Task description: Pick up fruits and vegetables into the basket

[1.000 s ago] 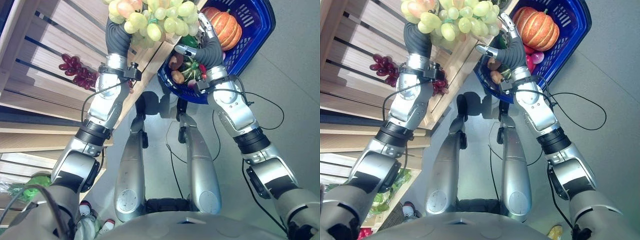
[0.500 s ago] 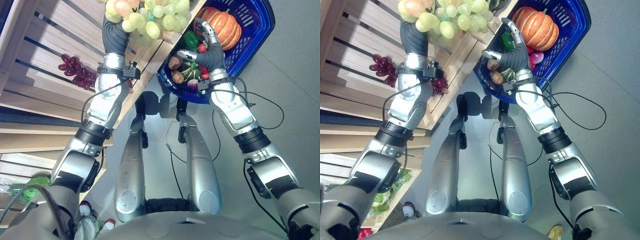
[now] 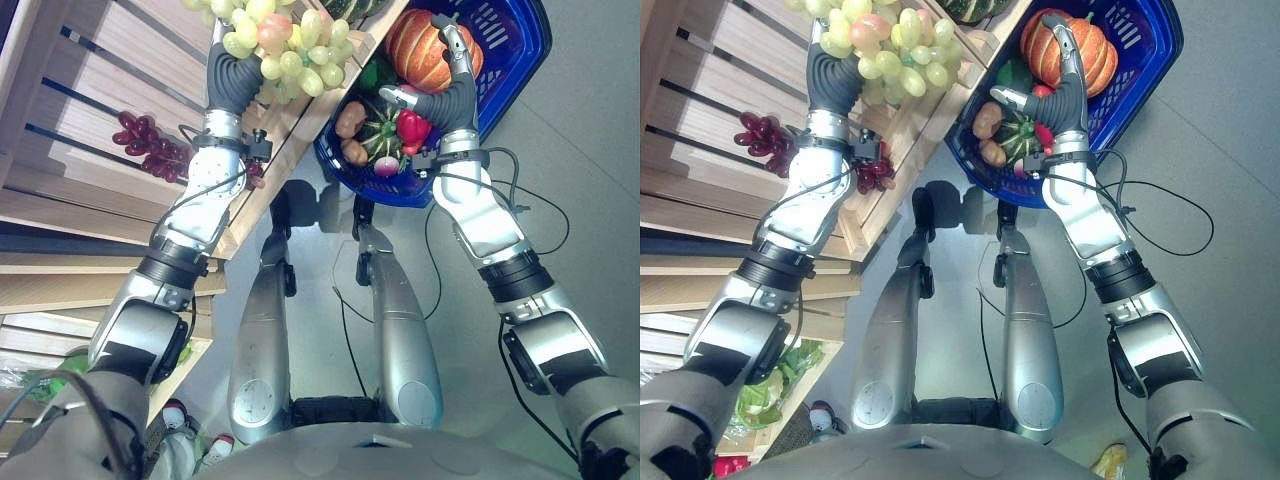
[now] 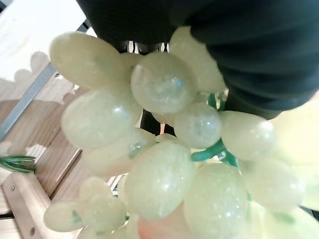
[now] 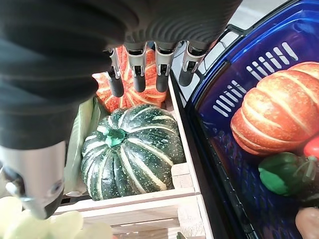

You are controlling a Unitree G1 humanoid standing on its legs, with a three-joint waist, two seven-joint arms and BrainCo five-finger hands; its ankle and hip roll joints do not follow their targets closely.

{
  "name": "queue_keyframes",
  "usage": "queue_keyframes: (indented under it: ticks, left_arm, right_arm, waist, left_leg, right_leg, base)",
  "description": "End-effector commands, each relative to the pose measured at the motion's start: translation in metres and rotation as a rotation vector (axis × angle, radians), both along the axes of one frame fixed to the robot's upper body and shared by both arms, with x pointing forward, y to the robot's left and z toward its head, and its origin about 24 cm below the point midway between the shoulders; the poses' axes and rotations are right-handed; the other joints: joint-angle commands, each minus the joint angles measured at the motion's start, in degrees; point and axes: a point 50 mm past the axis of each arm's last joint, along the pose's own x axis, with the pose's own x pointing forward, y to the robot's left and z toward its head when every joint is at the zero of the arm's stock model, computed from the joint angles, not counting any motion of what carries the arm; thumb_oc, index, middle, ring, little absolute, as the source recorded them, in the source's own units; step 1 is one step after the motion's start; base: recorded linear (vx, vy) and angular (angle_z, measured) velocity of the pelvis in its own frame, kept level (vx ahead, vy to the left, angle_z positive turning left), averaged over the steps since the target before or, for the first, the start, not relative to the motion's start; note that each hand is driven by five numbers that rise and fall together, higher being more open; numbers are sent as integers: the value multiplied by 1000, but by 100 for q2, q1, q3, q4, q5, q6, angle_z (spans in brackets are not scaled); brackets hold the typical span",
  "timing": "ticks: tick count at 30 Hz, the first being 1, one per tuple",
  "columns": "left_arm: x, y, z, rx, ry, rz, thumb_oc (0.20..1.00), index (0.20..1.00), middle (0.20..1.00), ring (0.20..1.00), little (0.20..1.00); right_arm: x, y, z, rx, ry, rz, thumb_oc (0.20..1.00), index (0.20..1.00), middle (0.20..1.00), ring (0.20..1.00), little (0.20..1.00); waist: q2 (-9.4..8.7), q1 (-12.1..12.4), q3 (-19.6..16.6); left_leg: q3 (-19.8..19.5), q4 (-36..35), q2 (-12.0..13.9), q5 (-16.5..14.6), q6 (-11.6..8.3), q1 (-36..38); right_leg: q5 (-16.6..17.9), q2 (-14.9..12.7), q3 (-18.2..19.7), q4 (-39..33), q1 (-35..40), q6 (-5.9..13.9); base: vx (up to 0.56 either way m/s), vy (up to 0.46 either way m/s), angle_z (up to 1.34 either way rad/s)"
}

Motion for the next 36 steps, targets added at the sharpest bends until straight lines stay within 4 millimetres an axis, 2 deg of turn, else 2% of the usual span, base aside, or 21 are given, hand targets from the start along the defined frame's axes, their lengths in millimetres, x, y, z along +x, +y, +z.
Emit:
queue_keyframes:
  ticks: [1,9,19,27,36]
  left_arm:
    - [-5,-10,25,40,-115,-36,200,200,200,200,200]
    - [-5,-18,16,61,-106,-81,200,200,200,200,200]
    - [-13,-26,23,104,-162,-122,200,200,200,200,200]
    - [-17,-32,29,114,-178,-163,200,200,200,200,200]
    - [-19,-44,29,149,-169,-235,200,200,200,200,200]
  right_arm:
    - [-13,9,21,-30,-119,52,1000,1000,1000,1000,1000]
    - [-9,22,8,-51,-25,146,1000,1000,1000,1000,1000]
    - [-5,36,-9,-100,104,277,1000,1000,1000,1000,1000]
    - [-6,46,-9,-156,121,345,1000,1000,1000,1000,1000]
    - [-9,55,3,-153,48,361,1000,1000,1000,1000,1000]
  waist:
    - [248,-156,-206]
    - [253,-141,-206]
    - [249,-97,-206]
    - [247,-64,-206]
    - [242,-46,-206]
  left_leg:
    - [-34,367,-250,-604,-85,-2]
    - [-34,345,-253,-647,-88,67]
    - [-68,338,-272,-624,-93,44]
    - [-99,322,-295,-608,-99,39]
    - [-125,317,-312,-612,-91,44]
  right_leg:
    - [-129,67,-324,-333,505,489]
    - [-179,72,-317,-323,548,487]
    - [-184,70,-357,-323,540,464]
    - [-181,66,-382,-349,555,458]
    - [-159,70,-388,-388,575,465]
  base:
    - [0,0,0]
    - [0,0,0]
    - [0,0,0]
    - [0,0,0]
    - [0,0,0]
